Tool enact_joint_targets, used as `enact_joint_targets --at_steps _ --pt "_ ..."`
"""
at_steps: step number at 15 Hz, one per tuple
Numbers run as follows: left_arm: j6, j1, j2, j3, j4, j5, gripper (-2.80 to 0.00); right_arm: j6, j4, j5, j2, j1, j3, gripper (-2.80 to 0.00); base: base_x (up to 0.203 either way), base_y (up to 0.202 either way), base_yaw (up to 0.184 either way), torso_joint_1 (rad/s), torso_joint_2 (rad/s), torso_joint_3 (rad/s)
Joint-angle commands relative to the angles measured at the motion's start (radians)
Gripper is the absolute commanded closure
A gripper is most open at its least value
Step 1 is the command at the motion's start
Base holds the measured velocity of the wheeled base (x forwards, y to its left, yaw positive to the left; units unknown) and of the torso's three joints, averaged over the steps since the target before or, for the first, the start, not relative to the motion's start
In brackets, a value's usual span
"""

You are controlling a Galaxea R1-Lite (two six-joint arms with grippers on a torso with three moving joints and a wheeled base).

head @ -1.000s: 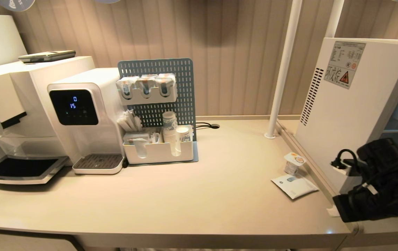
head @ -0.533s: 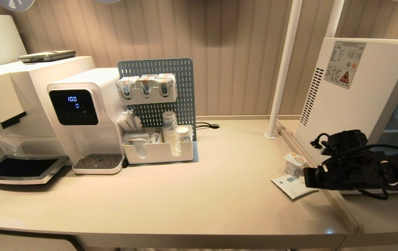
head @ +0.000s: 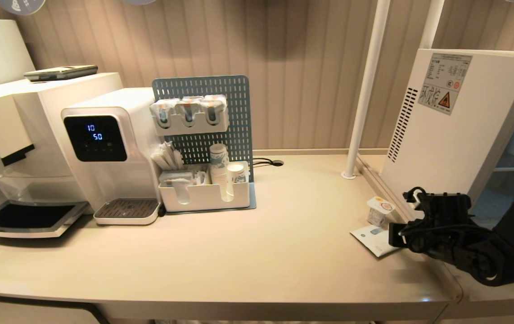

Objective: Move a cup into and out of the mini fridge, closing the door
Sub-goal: Put the yoghurt in the freezer

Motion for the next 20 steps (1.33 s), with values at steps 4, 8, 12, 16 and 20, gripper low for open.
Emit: enact_joint_targets --at_steps 4,8,12,16,20 --pt "0.000 0.000 0.001 0.000 0.000 0.000 0.00 -0.075 -0.366 -0.047 0.218 0.018 0.048 0.00 0.000 0.000 0.000 0.000 0.00 0.000" --pt "-0.002 0.000 0.001 0.000 0.000 0.000 0.00 -0.139 -0.400 -0.086 0.253 0.025 0.007 0.00 0.000 0.000 0.000 0.000 0.00 0.000" --pt "-0.002 0.000 0.001 0.000 0.000 0.000 0.00 -0.139 -0.246 -0.087 0.205 0.023 -0.098 -2.80 0.000 0.000 0.000 0.000 0.00 0.000" --pt "-0.002 0.000 0.001 0.000 0.000 0.000 0.00 -0.139 -0.110 -0.087 0.172 0.023 -0.195 -2.80 0.000 0.000 0.000 0.000 0.00 0.000" --pt "-0.002 0.000 0.001 0.000 0.000 0.000 0.00 -0.140 -0.057 -0.087 0.180 0.007 -0.249 -2.80 0.000 0.000 0.000 0.000 0.00 0.000"
